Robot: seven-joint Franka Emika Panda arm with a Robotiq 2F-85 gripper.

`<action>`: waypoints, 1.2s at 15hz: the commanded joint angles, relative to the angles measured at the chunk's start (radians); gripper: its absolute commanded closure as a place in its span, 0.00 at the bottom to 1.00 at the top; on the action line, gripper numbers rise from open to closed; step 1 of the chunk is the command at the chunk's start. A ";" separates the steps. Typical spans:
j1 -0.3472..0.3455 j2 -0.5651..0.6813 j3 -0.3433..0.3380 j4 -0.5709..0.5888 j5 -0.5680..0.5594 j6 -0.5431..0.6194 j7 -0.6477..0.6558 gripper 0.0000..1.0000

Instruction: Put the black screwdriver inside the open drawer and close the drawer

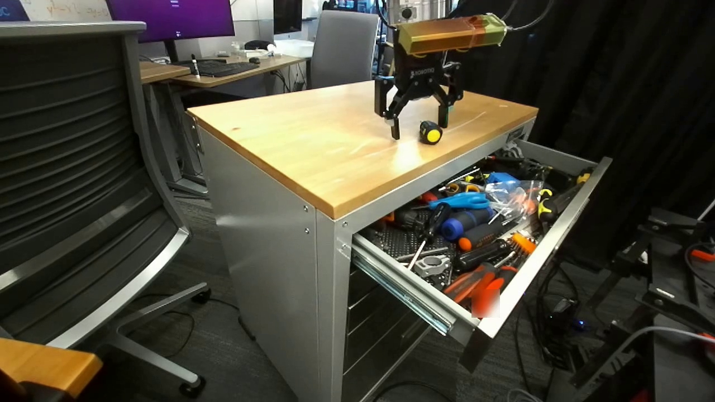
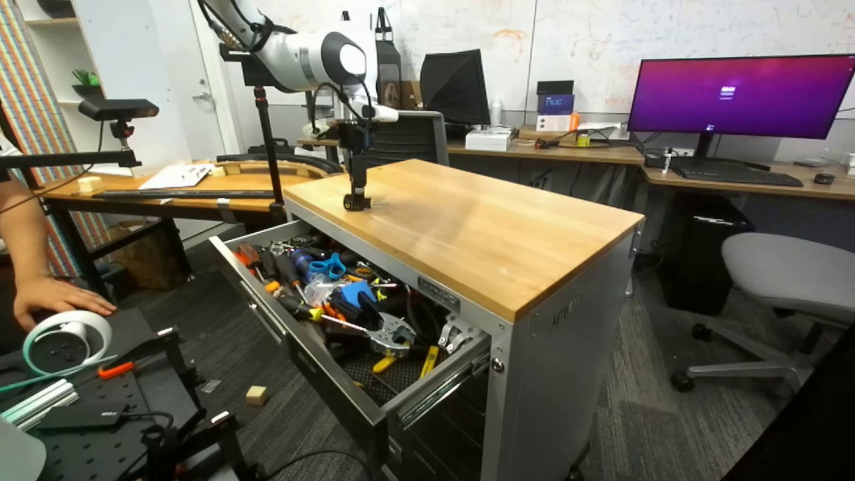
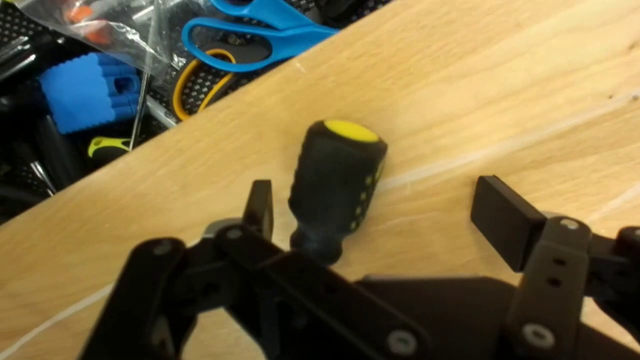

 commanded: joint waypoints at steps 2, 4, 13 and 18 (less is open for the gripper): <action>0.010 -0.021 -0.005 -0.053 0.043 -0.007 0.010 0.26; 0.012 -0.024 -0.003 -0.055 0.050 -0.004 0.009 0.41; 0.020 -0.050 -0.029 -0.038 -0.002 -0.119 0.057 0.86; -0.004 -0.121 -0.034 -0.166 0.029 -0.178 0.101 0.86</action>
